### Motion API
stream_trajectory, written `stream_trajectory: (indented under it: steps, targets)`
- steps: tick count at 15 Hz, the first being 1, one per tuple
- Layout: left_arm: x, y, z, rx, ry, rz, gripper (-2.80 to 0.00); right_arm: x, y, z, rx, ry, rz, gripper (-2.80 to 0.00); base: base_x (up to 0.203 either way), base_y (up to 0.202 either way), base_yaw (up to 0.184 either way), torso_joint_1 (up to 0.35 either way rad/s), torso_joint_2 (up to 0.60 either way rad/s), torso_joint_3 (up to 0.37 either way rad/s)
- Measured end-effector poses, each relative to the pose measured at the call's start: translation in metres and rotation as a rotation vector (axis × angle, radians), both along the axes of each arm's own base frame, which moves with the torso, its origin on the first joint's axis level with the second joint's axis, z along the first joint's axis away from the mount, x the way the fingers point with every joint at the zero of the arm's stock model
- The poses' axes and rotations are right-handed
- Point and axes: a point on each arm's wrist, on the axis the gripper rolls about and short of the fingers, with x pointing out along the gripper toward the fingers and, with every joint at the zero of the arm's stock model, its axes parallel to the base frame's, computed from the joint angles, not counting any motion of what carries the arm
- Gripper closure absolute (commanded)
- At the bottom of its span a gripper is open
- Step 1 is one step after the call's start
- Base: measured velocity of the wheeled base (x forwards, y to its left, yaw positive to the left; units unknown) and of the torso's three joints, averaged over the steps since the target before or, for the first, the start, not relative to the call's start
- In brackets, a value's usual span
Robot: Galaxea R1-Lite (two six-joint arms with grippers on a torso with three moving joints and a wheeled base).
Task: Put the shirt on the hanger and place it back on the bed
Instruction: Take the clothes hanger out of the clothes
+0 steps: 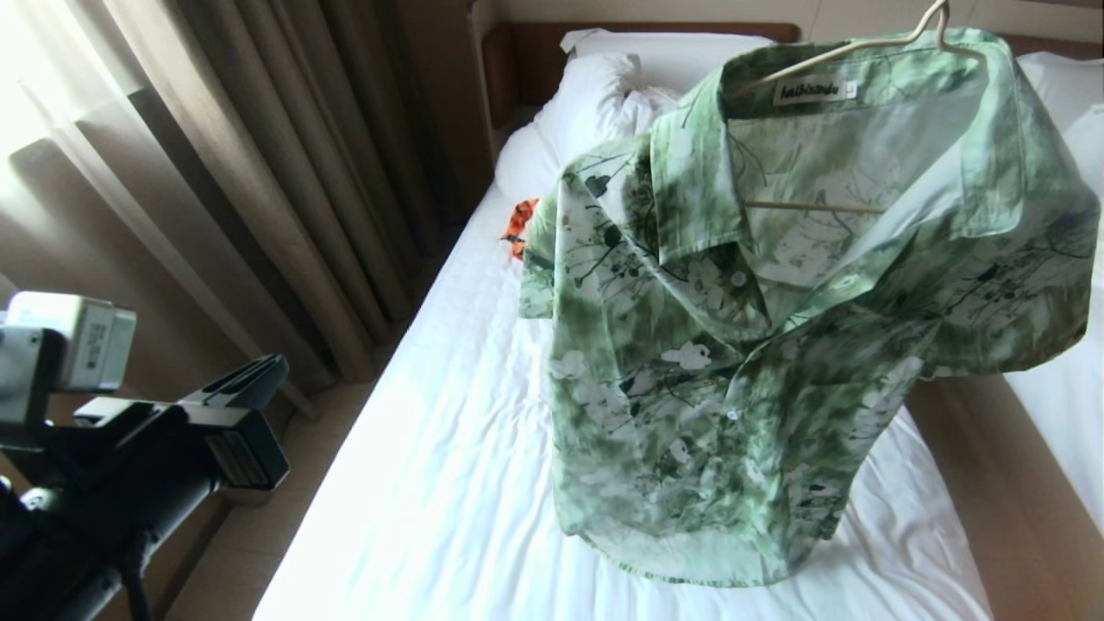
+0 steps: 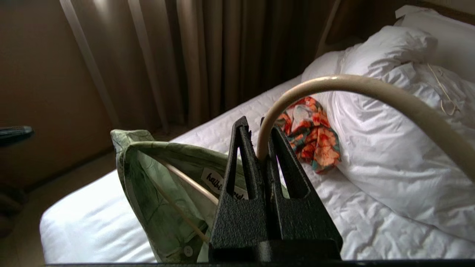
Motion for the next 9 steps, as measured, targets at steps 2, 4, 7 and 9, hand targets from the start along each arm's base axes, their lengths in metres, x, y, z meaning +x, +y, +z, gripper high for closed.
stream_trajectory:
  steps: [2,4,7,9]
  targets:
    - [0.0006,0.0014,-0.0041,0.006,0.014,0.009,0.00,0.0011,0.0002,0.0004,0.007,-0.004,-0.003,0.00,0.000,0.000,0.000,0.000,0.00,0.000]
    - [0.0007,0.0020,-0.0055,0.008,0.018,0.015,0.00,0.0024,0.0006,-0.0002,0.007,-0.002,-0.004,0.00,0.000,0.000,0.000,0.000,0.00,0.000]
    - [0.0015,0.0042,-0.0052,0.009,0.016,0.031,0.00,0.0033,0.0008,0.0031,0.012,-0.018,-0.004,0.00,0.000,0.000,0.000,0.000,0.00,0.000]
    - [0.0016,0.0049,-0.0059,0.009,0.018,0.034,0.00,0.0035,0.0009,0.0037,0.013,-0.020,-0.003,0.00,0.000,0.000,0.000,0.000,0.00,0.000]
